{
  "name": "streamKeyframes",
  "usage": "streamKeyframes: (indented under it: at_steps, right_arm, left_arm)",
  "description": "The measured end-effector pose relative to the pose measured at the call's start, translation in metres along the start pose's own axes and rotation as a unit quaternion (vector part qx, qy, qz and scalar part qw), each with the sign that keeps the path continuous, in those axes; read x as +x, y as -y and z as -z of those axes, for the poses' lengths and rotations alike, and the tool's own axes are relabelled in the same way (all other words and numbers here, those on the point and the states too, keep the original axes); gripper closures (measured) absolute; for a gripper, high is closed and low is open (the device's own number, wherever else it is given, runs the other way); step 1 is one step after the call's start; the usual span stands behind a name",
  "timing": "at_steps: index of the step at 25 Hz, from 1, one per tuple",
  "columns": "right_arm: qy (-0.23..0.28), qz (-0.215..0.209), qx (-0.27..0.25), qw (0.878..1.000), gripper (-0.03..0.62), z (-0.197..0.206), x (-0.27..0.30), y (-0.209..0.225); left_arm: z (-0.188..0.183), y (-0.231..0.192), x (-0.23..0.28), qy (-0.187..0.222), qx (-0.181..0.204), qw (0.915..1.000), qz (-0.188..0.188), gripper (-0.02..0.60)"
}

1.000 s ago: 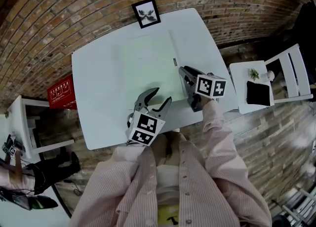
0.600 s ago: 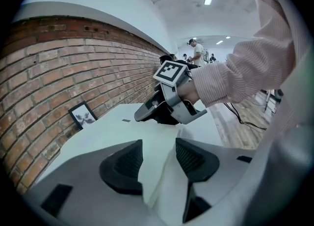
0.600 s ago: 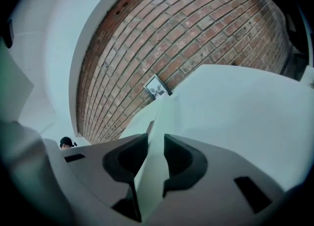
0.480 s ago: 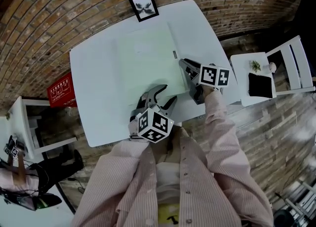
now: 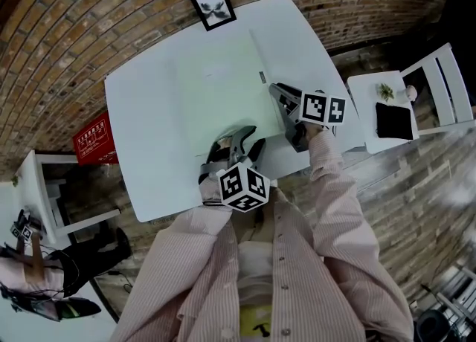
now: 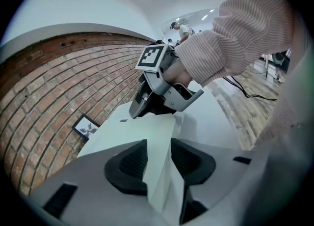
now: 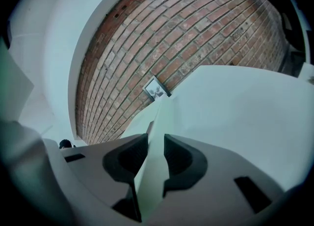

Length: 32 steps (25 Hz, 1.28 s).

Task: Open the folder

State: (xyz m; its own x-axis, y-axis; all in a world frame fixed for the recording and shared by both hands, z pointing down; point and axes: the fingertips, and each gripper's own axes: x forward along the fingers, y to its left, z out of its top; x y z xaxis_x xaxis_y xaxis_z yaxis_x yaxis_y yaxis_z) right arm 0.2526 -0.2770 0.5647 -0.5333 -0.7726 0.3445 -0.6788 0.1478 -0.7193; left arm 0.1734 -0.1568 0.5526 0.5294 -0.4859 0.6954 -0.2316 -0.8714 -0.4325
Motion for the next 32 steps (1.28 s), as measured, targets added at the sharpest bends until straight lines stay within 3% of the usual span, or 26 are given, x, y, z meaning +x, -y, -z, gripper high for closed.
streamKeyframes:
  at_steps: [5, 19, 32]
  right_arm:
    - [-0.001, 0.001, -0.003, 1.0, 0.487, 0.001, 0.0, -0.001]
    - [-0.021, 0.013, -0.029, 0.999, 0.487, 0.0, 0.001, -0.001]
    - [-0.028, 0.016, -0.039, 0.999, 0.487, 0.001, 0.0, -0.002]
  left_arm:
    - [0.0, 0.003, -0.001, 0.0, 0.019, 0.9998, 0.0, 0.463]
    - [-0.01, 0.002, -0.012, 0.02, 0.028, 0.9994, -0.002, 0.542]
    - [-0.017, -0.006, -0.026, 0.018, 0.039, 0.9985, -0.033, 0.574]
